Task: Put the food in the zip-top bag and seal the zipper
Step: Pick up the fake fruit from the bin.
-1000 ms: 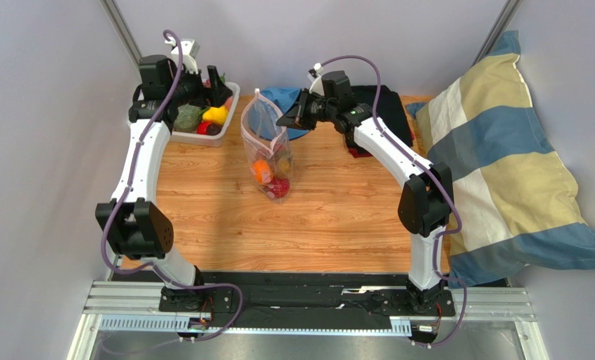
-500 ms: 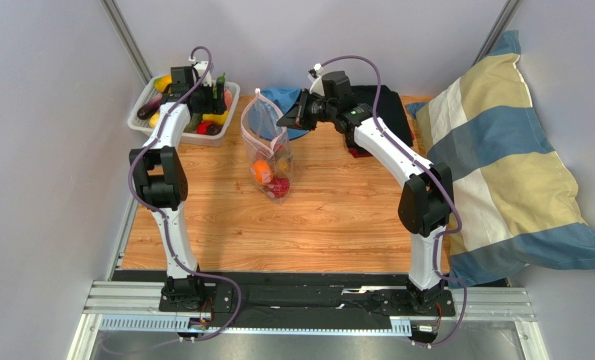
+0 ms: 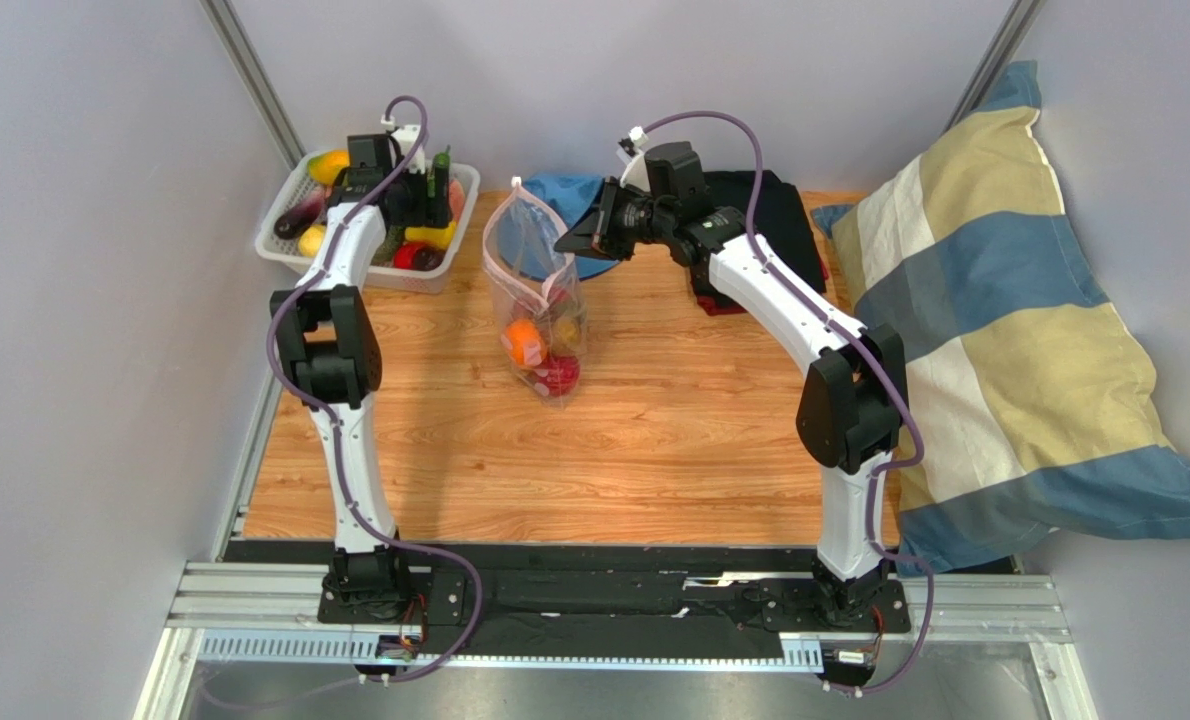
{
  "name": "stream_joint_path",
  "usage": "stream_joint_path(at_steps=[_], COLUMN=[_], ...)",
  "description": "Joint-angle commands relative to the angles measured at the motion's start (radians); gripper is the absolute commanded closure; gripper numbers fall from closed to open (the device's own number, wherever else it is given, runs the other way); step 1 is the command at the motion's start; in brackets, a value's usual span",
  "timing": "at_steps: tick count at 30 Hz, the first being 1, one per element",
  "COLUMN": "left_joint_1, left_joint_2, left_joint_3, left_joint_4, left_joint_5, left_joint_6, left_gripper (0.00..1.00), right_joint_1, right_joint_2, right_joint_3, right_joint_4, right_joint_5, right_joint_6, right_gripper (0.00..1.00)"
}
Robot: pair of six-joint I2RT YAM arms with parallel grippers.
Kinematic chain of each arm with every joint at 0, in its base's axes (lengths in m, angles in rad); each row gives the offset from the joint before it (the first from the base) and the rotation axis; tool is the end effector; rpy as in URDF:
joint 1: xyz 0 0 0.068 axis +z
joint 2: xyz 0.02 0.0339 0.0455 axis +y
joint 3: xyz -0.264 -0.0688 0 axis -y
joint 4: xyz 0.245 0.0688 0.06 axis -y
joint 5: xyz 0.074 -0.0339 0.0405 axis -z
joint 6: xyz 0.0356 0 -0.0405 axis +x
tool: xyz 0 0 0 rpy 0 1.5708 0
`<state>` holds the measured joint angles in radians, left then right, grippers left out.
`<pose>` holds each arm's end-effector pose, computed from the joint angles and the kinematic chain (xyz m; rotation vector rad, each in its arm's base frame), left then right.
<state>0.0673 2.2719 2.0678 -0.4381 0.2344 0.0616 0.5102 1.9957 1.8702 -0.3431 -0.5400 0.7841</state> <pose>0.5287 0.0273 0.2593 0.1232 2.1955 -0.1871 0.4035 0.2468 0.3357 -0.0709 2.2484 1.3115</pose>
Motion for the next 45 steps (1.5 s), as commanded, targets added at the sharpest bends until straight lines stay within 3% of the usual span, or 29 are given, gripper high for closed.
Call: stream_joint_path(at_steps=[1, 14, 20, 26, 32, 35, 45], left_joint_1=[0.005, 0.005, 0.005, 0.005, 0.003, 0.003, -0.046], left_joint_2=[0.038, 0.136, 0.081, -0.040, -0.130, -0.189, -0.538], left_joint_3=[0.040, 0.106, 0.100, 0.100, 0.121, 0.117, -0.006], left_joint_4=[0.006, -0.016, -0.027, -0.008, -0.016, -0.033, -0.001], left_joint_5=[0.034, -0.033, 0.000, 0.023, 0.013, 0.063, 0.586], left_joint_6=[0.033, 0.043, 0.032, 0.004, -0.014, -0.039, -0.195], left_gripper=[0.12, 0.04, 0.28, 0.42, 0.44, 0.45, 0.44], right_joint_1=[-0.004, -0.006, -0.012, -0.012, -0.009, -0.007, 0.007], right_joint_2=[-0.021, -0.015, -0.012, -0.009, -0.011, -0.012, -0.021], right_joint_3=[0.021, 0.026, 0.027, 0.032, 0.033, 0.037, 0.040], right_joint_4=[0.015, 0.013, 0.009, 0.016, 0.024, 0.023, 0.007], right_joint_5=[0.006, 0.011, 0.009, 0.006, -0.005, -0.005, -0.014], right_joint_6=[-0.013, -0.009, -0.009, 0.000, 0.000, -0.006, -0.035], right_gripper=[1.00, 1.00, 1.00, 1.00, 1.00, 1.00, 1.00])
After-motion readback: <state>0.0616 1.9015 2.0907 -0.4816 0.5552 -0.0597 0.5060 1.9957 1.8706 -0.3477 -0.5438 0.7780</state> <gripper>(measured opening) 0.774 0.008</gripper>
